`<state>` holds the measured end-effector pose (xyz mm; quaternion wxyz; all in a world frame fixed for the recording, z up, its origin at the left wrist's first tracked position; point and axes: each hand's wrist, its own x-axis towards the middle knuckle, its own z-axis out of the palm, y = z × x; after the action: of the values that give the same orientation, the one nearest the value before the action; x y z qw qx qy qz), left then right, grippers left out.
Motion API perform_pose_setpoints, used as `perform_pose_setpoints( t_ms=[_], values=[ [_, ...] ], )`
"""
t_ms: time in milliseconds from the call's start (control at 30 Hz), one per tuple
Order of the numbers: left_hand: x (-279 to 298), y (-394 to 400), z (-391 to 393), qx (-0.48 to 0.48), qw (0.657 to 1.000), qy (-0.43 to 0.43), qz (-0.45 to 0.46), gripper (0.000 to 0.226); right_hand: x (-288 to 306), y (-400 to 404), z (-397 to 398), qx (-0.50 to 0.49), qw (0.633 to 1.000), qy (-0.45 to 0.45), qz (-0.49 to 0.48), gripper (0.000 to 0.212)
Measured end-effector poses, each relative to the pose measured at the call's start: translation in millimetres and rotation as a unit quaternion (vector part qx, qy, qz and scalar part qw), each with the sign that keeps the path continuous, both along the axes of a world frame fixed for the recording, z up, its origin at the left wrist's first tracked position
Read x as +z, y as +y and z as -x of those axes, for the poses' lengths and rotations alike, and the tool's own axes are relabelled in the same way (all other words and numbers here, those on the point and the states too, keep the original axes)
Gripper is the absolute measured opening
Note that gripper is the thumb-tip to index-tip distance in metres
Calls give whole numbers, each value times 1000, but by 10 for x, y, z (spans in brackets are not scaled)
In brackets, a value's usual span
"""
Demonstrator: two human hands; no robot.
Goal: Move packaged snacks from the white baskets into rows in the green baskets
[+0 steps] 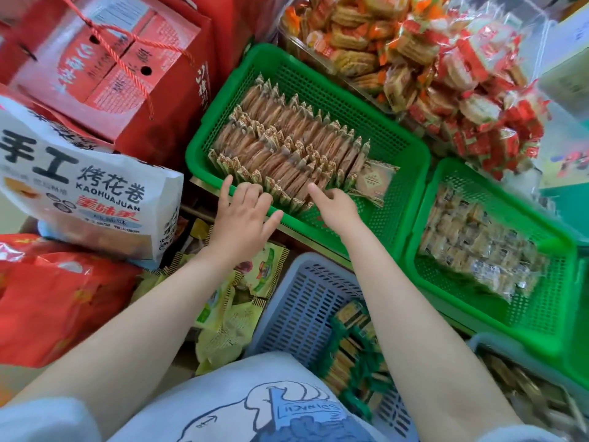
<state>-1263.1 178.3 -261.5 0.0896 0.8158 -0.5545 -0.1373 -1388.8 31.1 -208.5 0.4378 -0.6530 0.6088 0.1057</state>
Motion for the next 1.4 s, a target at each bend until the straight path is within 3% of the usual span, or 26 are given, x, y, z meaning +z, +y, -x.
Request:
perform_pose_setpoints(
  t_ms=[100, 167, 300, 367, 467, 567, 733, 800, 933, 1033, 1167, 1233, 1300, 1400],
  values=[
    [100, -37, 18, 7, 1000, 9, -25, 50, 249, 166, 453, -52, 994, -76, 57, 48],
    [219, -65, 107, 13, 999, 25, -16, 43, 420, 352, 801, -92, 985, -122, 79, 37],
    [568, 116, 759, 16, 958, 224, 180, 18, 411, 769, 1599, -124, 983, -123, 60, 24],
    [631, 254, 1189, -10, 943, 320, 94, 16, 227, 1004, 2041, -144, 987, -73, 25, 18],
    [414, 454, 1719, -63, 897, 405, -163, 25, -125, 1365, 2646, -158, 987, 29, -22, 15],
    [106, 704, 2048, -76, 861, 413, -289, 29, -462, 1729, 3051, -140, 985, 75, -63, 17],
    [-221, 1008, 2323, -41, 840, 395, -370, 32, -954, 2186, 3426, -7, 983, 123, -139, 48],
    [-294, 1073, 2393, -22, 838, 390, -381, 31, -1090, 2307, 3532, 0, 979, 130, -156, 51],
    [-369, 1110, 2531, 18, 836, 398, -377, 30, -1104, 2364, 3659, -119, 986, 87, -72, 34],
    [-377, 1105, 2648, 48, 828, 426, -361, 33, -840, 2249, 3675, -241, 968, 12, -62, 49],
    [-378, 1088, 2796, 8, 803, 494, -333, 55, -552, 2134, 3594, -209, 962, -92, -150, 53],
    [-398, 1106, 2844, 22, 791, 521, -319, 43, -548, 2106, 3511, -195, 953, -130, -192, 36],
    [-422, 1142, 2836, 71, 809, 506, -293, 28, -619, 2075, 3445, -216, 949, -129, -192, 34],
    [-534, 1232, 2720, 158, 829, 457, -280, 34, -830, 2075, 3440, -307, 933, -51, -181, 40]
  ],
)
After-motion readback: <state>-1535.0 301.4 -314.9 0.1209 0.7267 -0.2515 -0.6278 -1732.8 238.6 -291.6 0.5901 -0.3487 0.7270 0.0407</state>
